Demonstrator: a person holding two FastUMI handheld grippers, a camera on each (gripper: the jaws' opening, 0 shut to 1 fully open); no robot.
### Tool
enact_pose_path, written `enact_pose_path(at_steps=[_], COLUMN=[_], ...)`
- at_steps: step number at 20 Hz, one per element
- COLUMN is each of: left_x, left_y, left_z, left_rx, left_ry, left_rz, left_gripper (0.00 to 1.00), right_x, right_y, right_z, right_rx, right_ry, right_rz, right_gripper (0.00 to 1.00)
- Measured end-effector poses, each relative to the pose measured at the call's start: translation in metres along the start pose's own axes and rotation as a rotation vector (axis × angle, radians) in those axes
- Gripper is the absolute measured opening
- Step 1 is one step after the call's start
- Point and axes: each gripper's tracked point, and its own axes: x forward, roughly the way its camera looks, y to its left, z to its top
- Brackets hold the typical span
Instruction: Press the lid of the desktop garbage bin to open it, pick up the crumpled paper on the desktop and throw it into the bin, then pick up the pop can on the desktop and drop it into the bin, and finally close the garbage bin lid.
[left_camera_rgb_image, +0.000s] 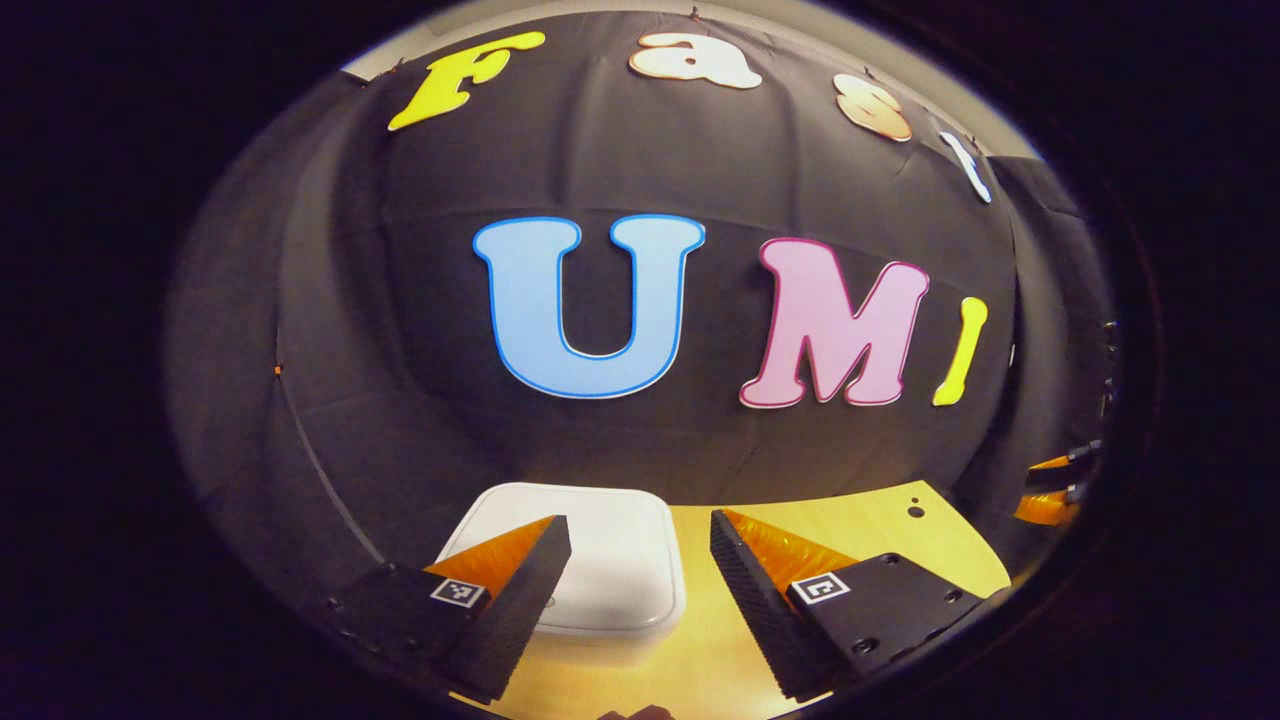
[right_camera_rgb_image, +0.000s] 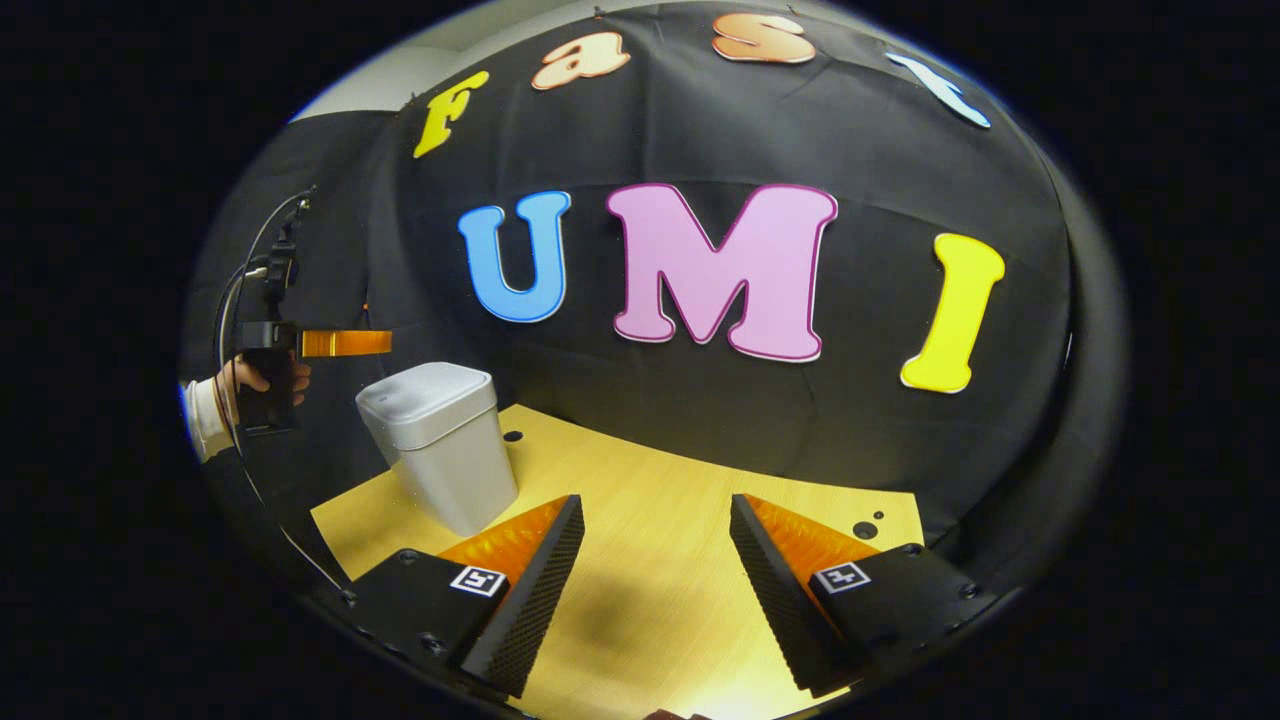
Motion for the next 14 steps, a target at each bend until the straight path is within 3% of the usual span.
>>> enact_pose_path(at_steps=[3, 7, 10, 14], left_x=[-0.039, -0.105, -0.157, -0.215], left_y=[-0.033, -0.080, -0.110, -0.136], left_z=[0.017, 0.015, 0.007, -0.002], left_rx=[0.010, 0.048, 0.064, 0.051], left_ry=[-0.115, -0.168, -0.192, -0.227], left_rz=[-0.031, -0.066, -0.071, -0.074], left_gripper=[0.94, 0.94, 0.93, 0.94], right_x=[-0.029, -0.083, -0.129, -0.186], right_y=[0.017, 0.026, 0.043, 0.046], right_z=[0.012, 0.034, 0.034, 0.043], right_rx=[-0.006, -0.034, -0.006, -0.108], right_ry=[-0.056, -0.156, -0.163, -0.232], right_rz=[-0.001, -0.069, -0.093, -0.177], right_gripper=[0.95, 0.97, 0.97, 0.97])
